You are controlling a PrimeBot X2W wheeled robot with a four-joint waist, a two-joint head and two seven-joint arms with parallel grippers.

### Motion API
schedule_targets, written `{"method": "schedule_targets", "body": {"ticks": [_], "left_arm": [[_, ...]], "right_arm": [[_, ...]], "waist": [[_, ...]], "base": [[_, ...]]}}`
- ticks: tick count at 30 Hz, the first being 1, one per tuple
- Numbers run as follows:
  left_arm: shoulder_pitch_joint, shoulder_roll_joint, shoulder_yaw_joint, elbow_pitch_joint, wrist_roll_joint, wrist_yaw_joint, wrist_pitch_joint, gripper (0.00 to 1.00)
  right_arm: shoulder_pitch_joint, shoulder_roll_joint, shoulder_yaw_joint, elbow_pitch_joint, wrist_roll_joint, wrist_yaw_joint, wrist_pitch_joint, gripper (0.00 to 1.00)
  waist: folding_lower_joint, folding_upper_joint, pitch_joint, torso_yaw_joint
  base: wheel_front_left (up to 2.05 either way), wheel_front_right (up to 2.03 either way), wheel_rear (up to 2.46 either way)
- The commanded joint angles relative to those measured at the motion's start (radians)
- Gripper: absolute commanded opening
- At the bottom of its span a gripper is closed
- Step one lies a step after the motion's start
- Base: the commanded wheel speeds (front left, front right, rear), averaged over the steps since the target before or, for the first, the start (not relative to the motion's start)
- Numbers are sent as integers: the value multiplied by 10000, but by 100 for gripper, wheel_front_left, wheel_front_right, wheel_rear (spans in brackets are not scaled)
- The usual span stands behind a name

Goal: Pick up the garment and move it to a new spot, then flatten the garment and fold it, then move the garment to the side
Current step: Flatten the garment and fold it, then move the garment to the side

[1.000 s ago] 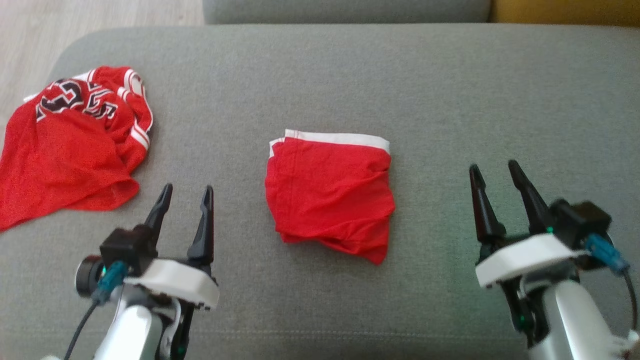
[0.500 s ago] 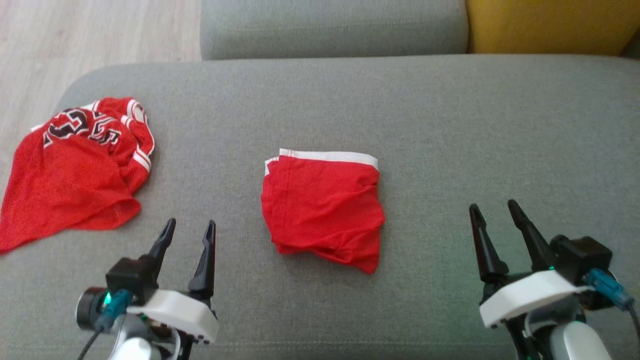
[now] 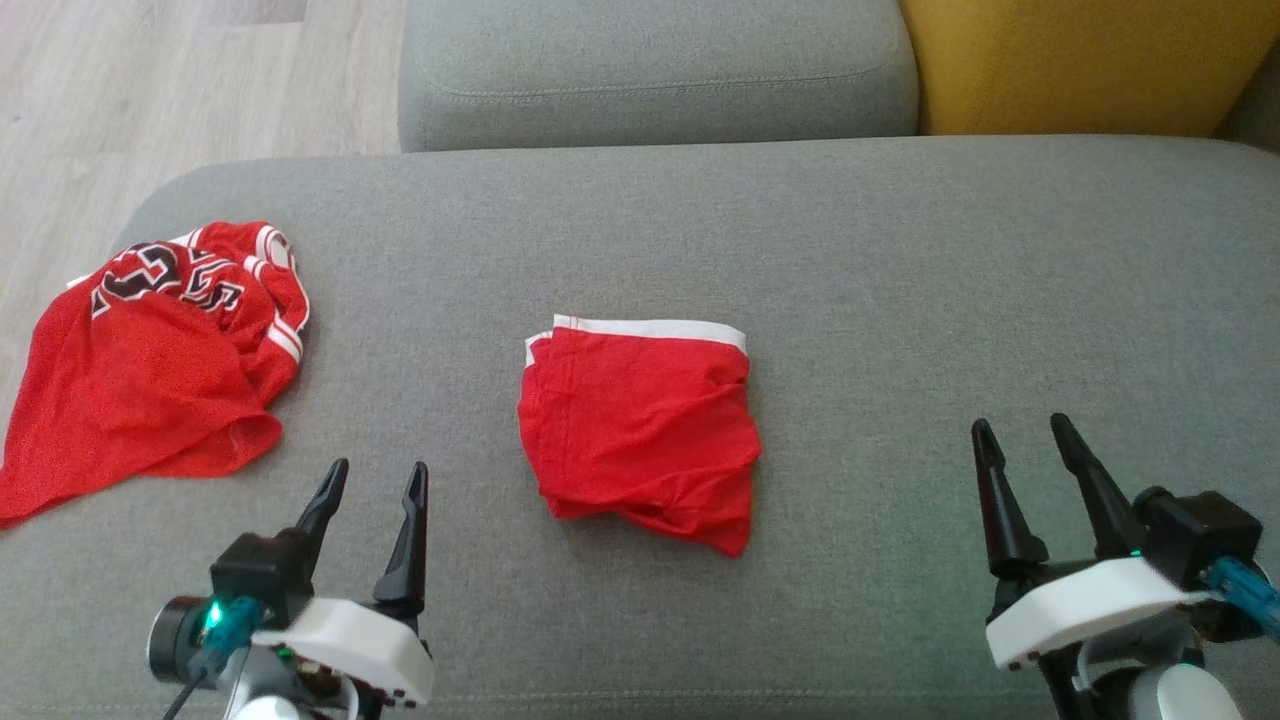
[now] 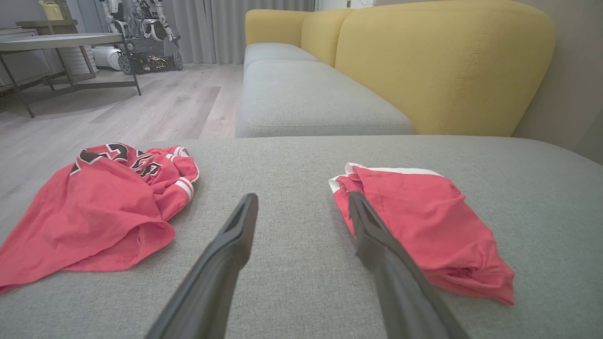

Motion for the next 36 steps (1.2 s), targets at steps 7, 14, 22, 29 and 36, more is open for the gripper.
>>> {"method": "schedule_targets", "body": {"ticks": [7, 14, 22, 29, 36], "left_arm": [[-417, 230, 335, -367, -61, 117, -2, 100], [-457, 232, 305, -354, -102, 134, -25, 100], [-502, 225, 248, -311, -138, 159, -86, 100], [-713, 160, 176, -324, -149, 171, -150, 100], [-1426, -5, 98, -315, -116, 71, -378, 100]], "right_arm": [[-174, -50, 115, -516, -244, 65, 124, 100], [-182, -49, 100, -527, -271, 65, 175, 100], [-178, -49, 103, -495, -176, 65, 170, 100], [-364, -49, 197, -217, -187, 65, 217, 100], [-1383, -49, 857, 1016, -7, 65, 212, 100]], "waist": [[0, -1, 37, 16], [0, -1, 65, 13], [0, -1, 81, 0], [0, -1, 327, 158], [0, -1, 1214, 681]], "base": [[0, 0, 0], [0, 0, 0], [0, 0, 0], [0, 0, 0], [0, 0, 0]]}}
